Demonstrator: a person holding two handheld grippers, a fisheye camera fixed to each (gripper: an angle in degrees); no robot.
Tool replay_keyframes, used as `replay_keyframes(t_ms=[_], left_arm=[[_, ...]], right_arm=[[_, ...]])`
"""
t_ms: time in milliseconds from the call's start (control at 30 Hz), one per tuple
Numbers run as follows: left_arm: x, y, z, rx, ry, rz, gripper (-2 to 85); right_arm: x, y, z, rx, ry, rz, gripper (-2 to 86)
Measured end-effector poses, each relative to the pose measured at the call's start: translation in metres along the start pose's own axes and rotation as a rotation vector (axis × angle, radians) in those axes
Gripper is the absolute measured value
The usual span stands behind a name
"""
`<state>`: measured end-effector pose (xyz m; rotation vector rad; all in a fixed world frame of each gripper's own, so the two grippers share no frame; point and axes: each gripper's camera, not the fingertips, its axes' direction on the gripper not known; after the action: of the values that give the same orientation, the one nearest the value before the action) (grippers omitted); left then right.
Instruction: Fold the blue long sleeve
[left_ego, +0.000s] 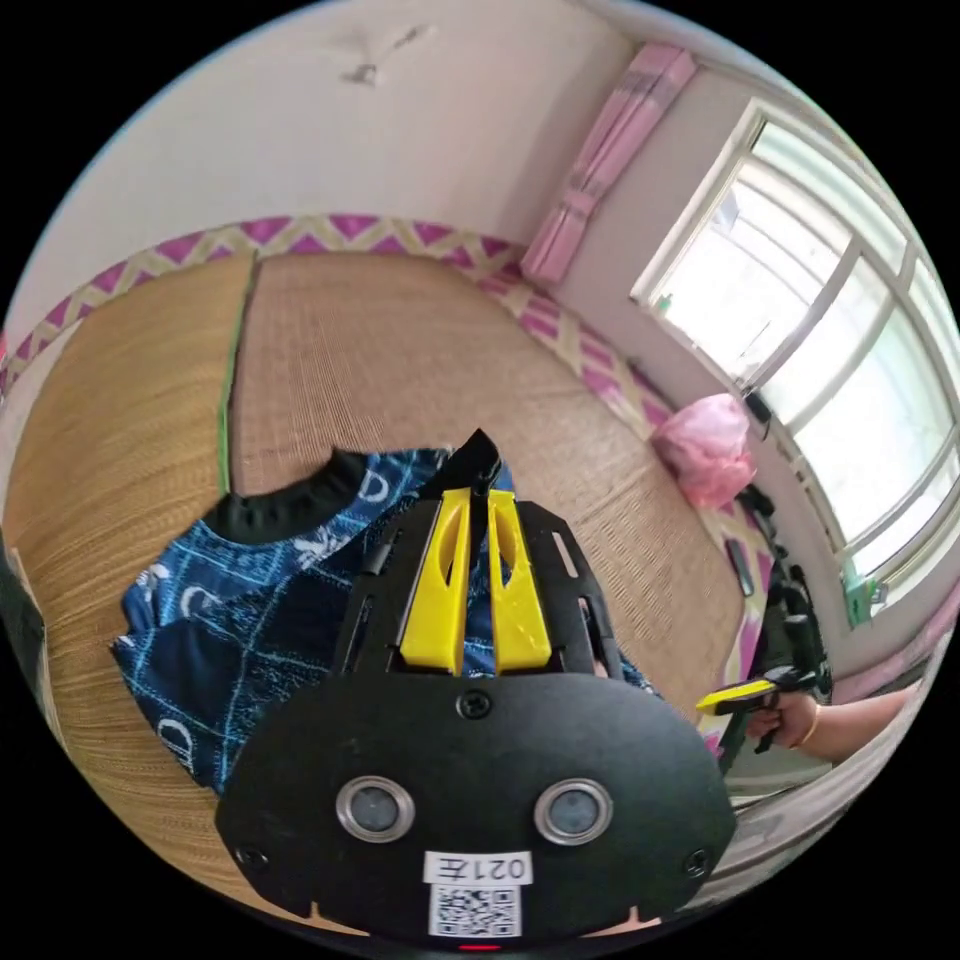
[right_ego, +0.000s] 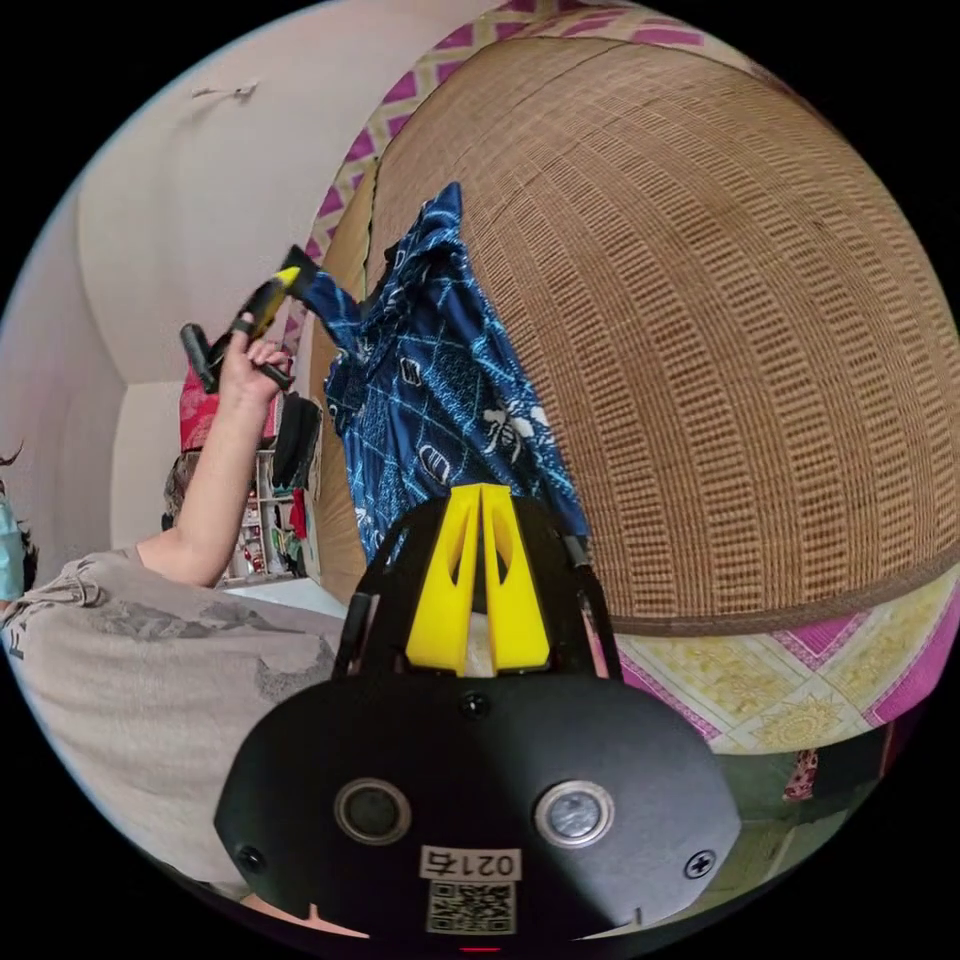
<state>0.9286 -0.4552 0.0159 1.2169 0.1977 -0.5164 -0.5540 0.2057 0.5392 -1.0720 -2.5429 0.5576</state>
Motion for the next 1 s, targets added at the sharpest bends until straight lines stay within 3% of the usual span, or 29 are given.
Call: replay_keyframes(t_ms=[67,333,433,533,700,900,1000], left_arm=[[0.01,-0.009,0.052,-0.07,-0.015,0.001,0.0],[0.045,-0.046,0.128,-0.115,0.027,0.077,2.4],[0.038,-0.046,0.187,-0.355,0.157,0.008,7.1],[0.003,-0.048,0.186,-0.261,0.416,-0.134,12.1],[-0.013,-0.041,0.141,-0.113,0.579,-0.036,17.7],[-0.026,0.028,0.055,-0.162,0.529,0.044,13.7],[-0.038,0.093,0.006,-0.204,0.36,0.006,11.5]], right_arm=[[0.007,0.003,-0.001,0.015,-0.005,0.012,-0.5],[0.035,0.021,0.016,0.026,-0.003,0.094,-0.6],[0.039,0.023,0.027,0.025,-0.016,0.112,-0.6],[0.031,0.021,0.037,0.016,-0.02,0.081,-0.6],[0.018,0.009,0.056,-0.002,-0.022,0.019,-0.5],[-0.002,-0.021,0.086,-0.048,-0.018,-0.076,-0.5],[-0.015,-0.035,0.098,-0.072,0.093,-0.142,-0.3]])
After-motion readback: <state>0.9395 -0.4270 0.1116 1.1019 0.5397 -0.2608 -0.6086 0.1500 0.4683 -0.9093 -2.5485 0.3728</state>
